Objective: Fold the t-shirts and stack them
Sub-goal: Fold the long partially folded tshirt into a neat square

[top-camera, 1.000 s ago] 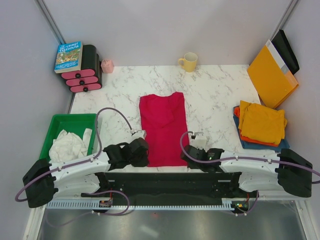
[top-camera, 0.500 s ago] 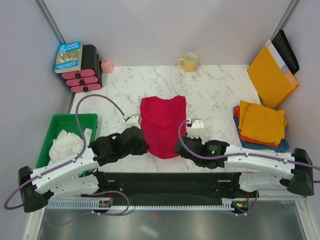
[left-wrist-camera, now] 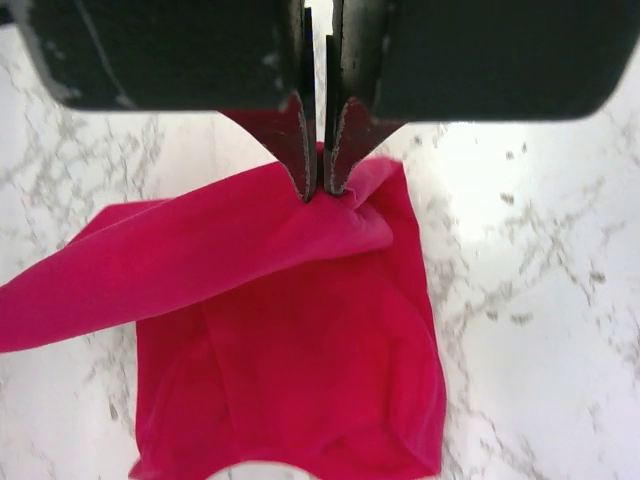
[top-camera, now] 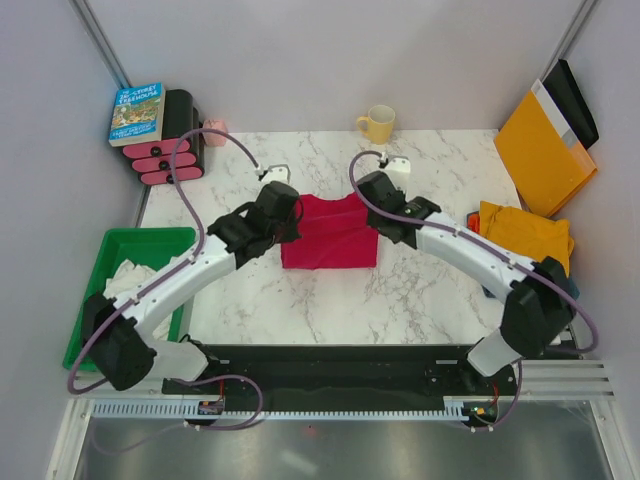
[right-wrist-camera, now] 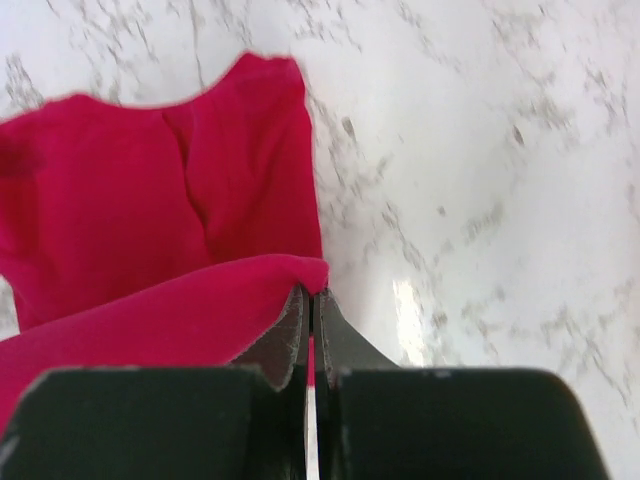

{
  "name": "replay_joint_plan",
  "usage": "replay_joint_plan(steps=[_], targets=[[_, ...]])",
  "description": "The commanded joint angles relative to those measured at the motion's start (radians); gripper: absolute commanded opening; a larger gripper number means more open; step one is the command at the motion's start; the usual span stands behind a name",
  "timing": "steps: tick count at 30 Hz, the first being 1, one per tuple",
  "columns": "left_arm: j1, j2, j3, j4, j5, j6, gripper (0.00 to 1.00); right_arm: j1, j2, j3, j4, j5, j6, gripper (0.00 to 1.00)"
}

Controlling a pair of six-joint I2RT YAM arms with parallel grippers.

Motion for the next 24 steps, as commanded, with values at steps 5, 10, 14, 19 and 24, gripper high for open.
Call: replay_joint_plan(steps=[5,10,14,19,24], targets=[[0.150,0.243,0.230,0.144,0.042,0.194,0.02,-0.125,0.294,0.349,0.084,-0.053,-0.146,0.00],[0.201,0.408,0.374,0.142,0.074,0.204,0.02,-0.148,0.442,0.486,0.087,-0.071,-0.141,0.00],[0.242,0.504,0.449,0.136,0.103,0.198,0.02,-0.159,0.525,0.549,0.087,-0.079,-0.141,0.00],[0.279,0.583,0.511,0.129,0.118,0.175,0.02,-0.186,0.630,0.622,0.087,-0.100,-0.144,0.00],[0.296,0.645,0.535,0.123,0.117,0.161,0.02,-0.202,0.722,0.714,0.087,-0.136,-0.155,0.00]])
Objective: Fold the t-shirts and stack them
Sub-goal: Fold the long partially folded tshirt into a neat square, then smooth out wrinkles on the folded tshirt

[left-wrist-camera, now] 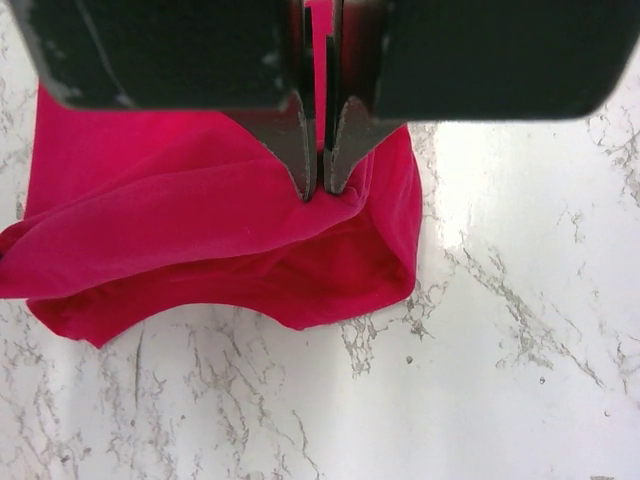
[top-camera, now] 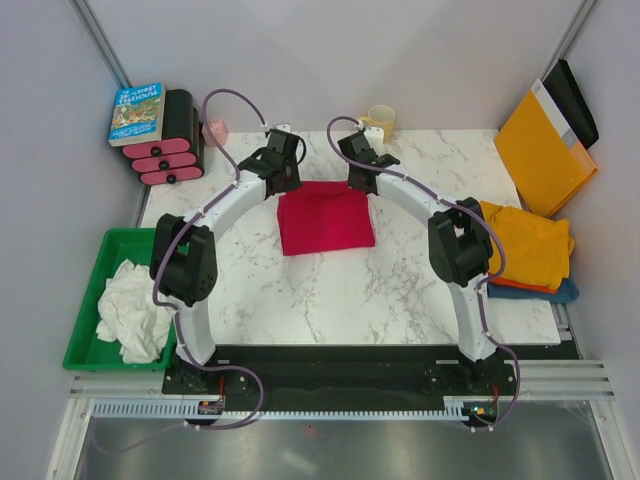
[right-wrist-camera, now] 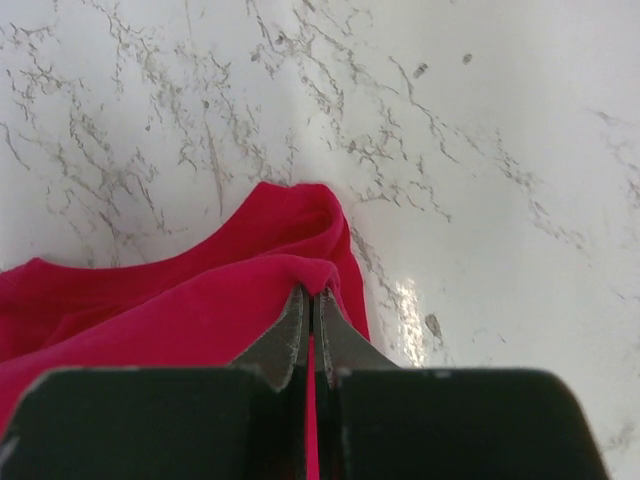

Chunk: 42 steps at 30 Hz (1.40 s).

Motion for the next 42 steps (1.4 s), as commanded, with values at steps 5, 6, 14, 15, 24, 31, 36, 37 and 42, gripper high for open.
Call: replay_joint_plan(steps=[5,6,14,15,24,31,36,37,42], targets=[[0.035,0.094,0.111,-0.010,-0.018,-0.014,0.02,-0.034,0.098,0.151,0.032,-0.060,-0.028,0.09],[0.041,0.091,0.119,-0.016,-0.026,-0.035,0.11,-0.034,0.086,0.139,0.038,-0.055,-0.033,0.21],[0.032,-0.116,-0.027,0.104,0.002,-0.052,0.80,-0.006,-0.173,-0.141,0.139,-0.072,-0.031,0.81],[0.030,-0.124,-0.043,0.105,0.029,-0.055,0.80,0.000,-0.186,-0.164,0.150,-0.093,-0.030,0.80],[-0.059,0.002,-0.132,0.125,0.175,-0.098,0.37,0.026,-0.089,-0.261,0.177,-0.179,0.018,0.00],[-0.077,0.091,-0.198,0.122,0.212,-0.143,0.32,0.040,-0.045,-0.350,0.190,-0.225,0.072,0.00],[-0.086,0.021,-0.335,0.119,0.195,-0.183,0.31,0.073,-0.123,-0.512,0.193,-0.201,0.105,0.00],[-0.096,0.008,-0.371,0.119,0.192,-0.184,0.31,0.089,-0.153,-0.558,0.193,-0.190,0.110,0.00],[-0.128,-0.084,-0.473,0.118,0.154,-0.203,0.31,0.135,-0.258,-0.681,0.196,-0.160,0.142,0.00]])
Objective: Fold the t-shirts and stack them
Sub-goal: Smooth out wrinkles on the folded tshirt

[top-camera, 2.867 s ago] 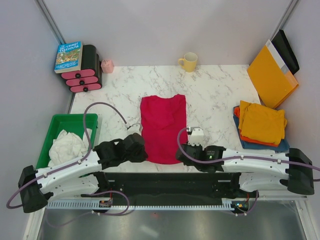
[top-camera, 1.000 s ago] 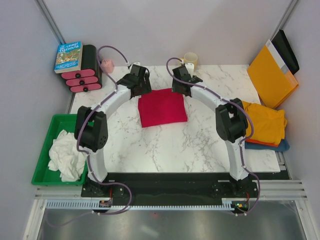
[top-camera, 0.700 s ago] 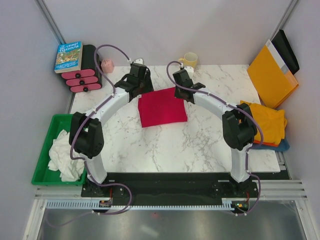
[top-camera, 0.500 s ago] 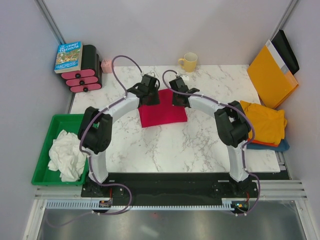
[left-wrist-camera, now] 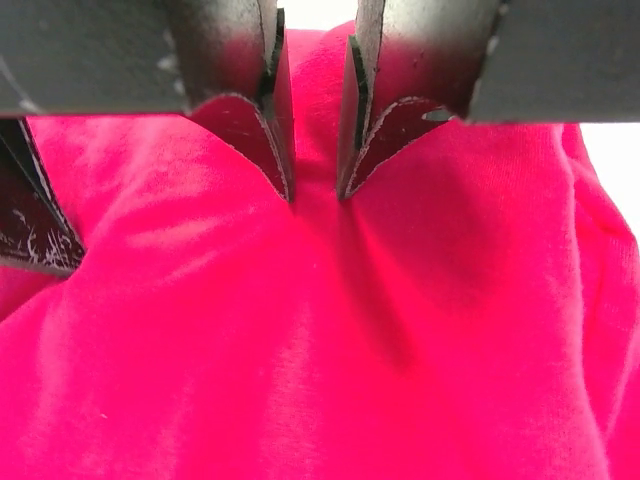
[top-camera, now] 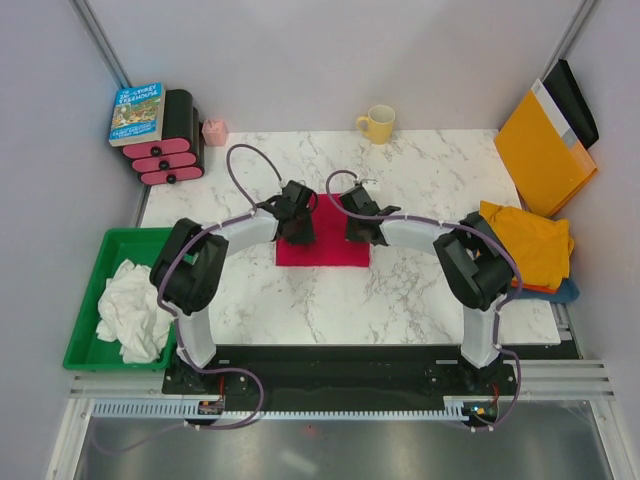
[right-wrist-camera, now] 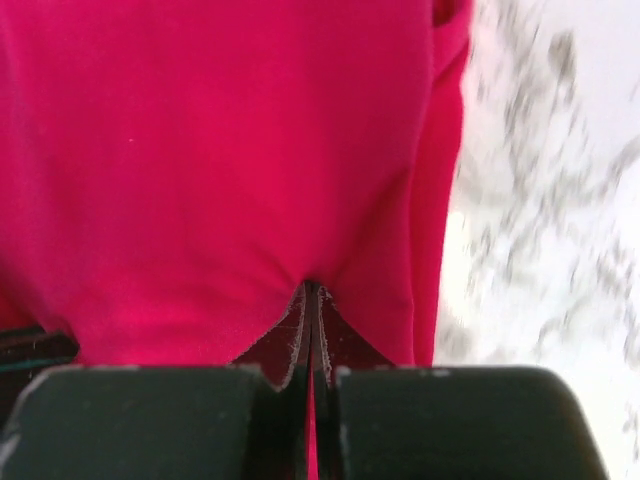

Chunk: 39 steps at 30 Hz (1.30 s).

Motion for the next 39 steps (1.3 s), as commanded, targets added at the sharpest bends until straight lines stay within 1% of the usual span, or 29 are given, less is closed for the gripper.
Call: replay_joint_plan(steps=[1,3,7,9,13,16,17,20,21,23,24,26,27,28,29,30,31,32,33,35,36,37,38,39], targets=[[-0.040,-0.107,-0.123,-0.069,-0.045,-0.047,0.30,0.055,-0.078,-0.151,-0.098,0.029,0.040,0.00],[-0.060,-0.152,-0.162,-0.078,-0.059,-0.064,0.30,0.070,-0.135,-0.193,-0.101,0.038,0.049,0.00],[-0.143,-0.283,-0.277,-0.095,-0.096,-0.102,0.30,0.107,-0.230,-0.301,-0.113,0.059,0.081,0.00],[-0.169,-0.314,-0.308,-0.107,-0.100,-0.133,0.30,0.120,-0.280,-0.331,-0.125,0.059,0.092,0.00],[-0.258,-0.393,-0.386,-0.135,-0.125,-0.188,0.30,0.173,-0.363,-0.413,-0.141,0.067,0.126,0.00],[-0.287,-0.431,-0.421,-0.138,-0.157,-0.226,0.30,0.202,-0.399,-0.447,-0.139,0.093,0.150,0.00],[-0.289,-0.436,-0.423,-0.138,-0.166,-0.225,0.31,0.204,-0.399,-0.446,-0.137,0.107,0.135,0.00],[-0.295,-0.468,-0.406,-0.138,-0.198,-0.205,0.45,0.210,-0.416,-0.383,-0.148,0.160,0.082,0.00],[-0.299,-0.517,-0.401,-0.136,-0.211,-0.202,0.55,0.212,-0.455,-0.362,-0.157,0.227,0.042,0.01],[-0.309,-0.574,-0.403,-0.127,-0.243,-0.203,0.61,0.213,-0.517,-0.299,-0.159,0.303,-0.009,0.12],[-0.312,-0.607,-0.406,-0.117,-0.244,-0.199,0.67,0.213,-0.581,-0.274,-0.157,0.376,-0.074,0.28],[-0.319,-0.704,-0.415,-0.109,-0.261,-0.191,0.75,0.209,-0.639,-0.201,-0.156,0.450,-0.141,0.45],[-0.322,-0.733,-0.418,-0.106,-0.266,-0.186,0.82,0.204,-0.688,-0.176,-0.156,0.482,-0.179,0.61],[-0.327,-0.793,-0.420,-0.110,-0.267,-0.176,0.85,0.193,-0.712,-0.135,-0.154,0.557,-0.231,0.70],[-0.330,-0.819,-0.423,-0.112,-0.266,-0.170,0.86,0.183,-0.735,-0.121,-0.156,0.593,-0.256,0.76],[-0.330,-0.844,-0.424,-0.118,-0.263,-0.165,0.89,0.173,-0.774,-0.124,-0.136,0.640,-0.277,0.91],[-0.336,-0.894,-0.424,-0.130,-0.254,-0.162,0.89,0.143,-0.796,-0.141,-0.115,0.720,-0.325,0.98],[-0.339,-0.913,-0.423,-0.155,-0.249,-0.163,0.90,0.124,-0.817,-0.173,-0.075,0.780,-0.349,0.98],[-0.345,-0.936,-0.423,-0.171,-0.246,-0.166,0.90,0.082,-0.877,-0.293,0.091,0.809,-0.382,0.98],[-0.353,-0.989,-0.427,-0.204,-0.231,-0.171,0.91,0.029,-0.961,-0.454,0.312,0.765,-0.492,0.98],[-0.358,-1.000,-0.426,-0.213,-0.223,-0.166,0.91,-0.006,-1.041,-0.616,0.532,0.763,-0.514,0.98],[-0.364,-1.009,-0.424,-0.221,-0.212,-0.159,0.91,-0.018,-1.070,-0.689,0.635,0.759,-0.541,0.98],[-0.367,-1.023,-0.423,-0.230,-0.206,-0.153,0.91,-0.028,-1.086,-0.746,0.715,0.760,-0.607,0.98],[-0.370,-1.025,-0.418,-0.242,-0.201,-0.145,0.91,-0.037,-1.075,-0.816,0.794,0.762,-0.636,0.98]])
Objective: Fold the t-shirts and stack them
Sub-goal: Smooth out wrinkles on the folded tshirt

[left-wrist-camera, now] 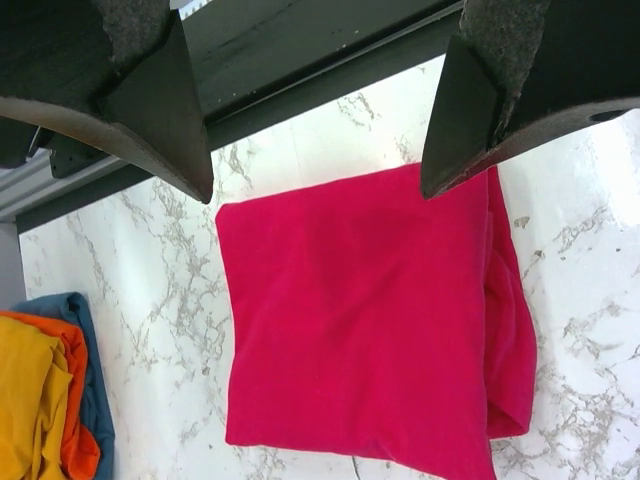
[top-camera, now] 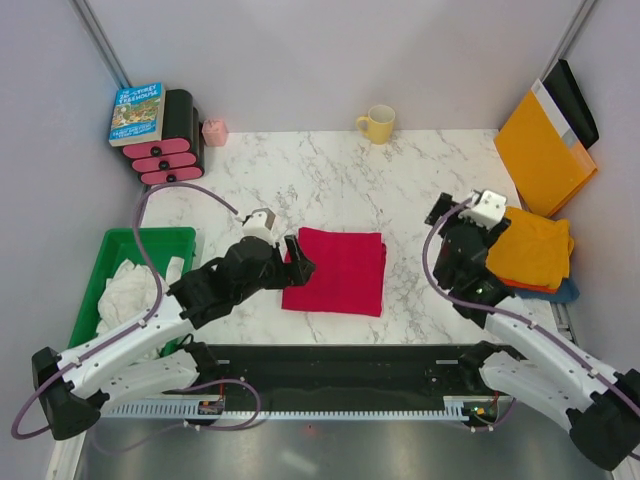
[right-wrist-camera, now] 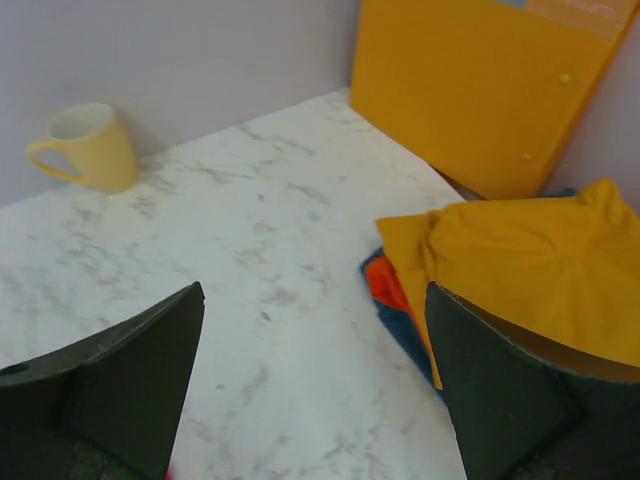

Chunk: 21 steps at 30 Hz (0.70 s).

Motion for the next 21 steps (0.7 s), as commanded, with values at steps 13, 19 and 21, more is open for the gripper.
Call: replay_joint_plan(steps=[13,19,21], targets=[[-0.035,-0.030,0.051,-0.125,0.097,0.158,0.88,-0.239,0.506,-0.396,0.893,-0.416,-0.343,0.98],[-0.037,-0.027,0.056,-0.123,0.093,0.172,0.88,-0.351,0.569,-0.522,1.149,-0.507,-0.248,0.98],[-0.035,-0.013,0.050,-0.123,0.092,0.175,0.88,-0.397,0.603,-0.546,1.201,-0.511,-0.207,0.98]])
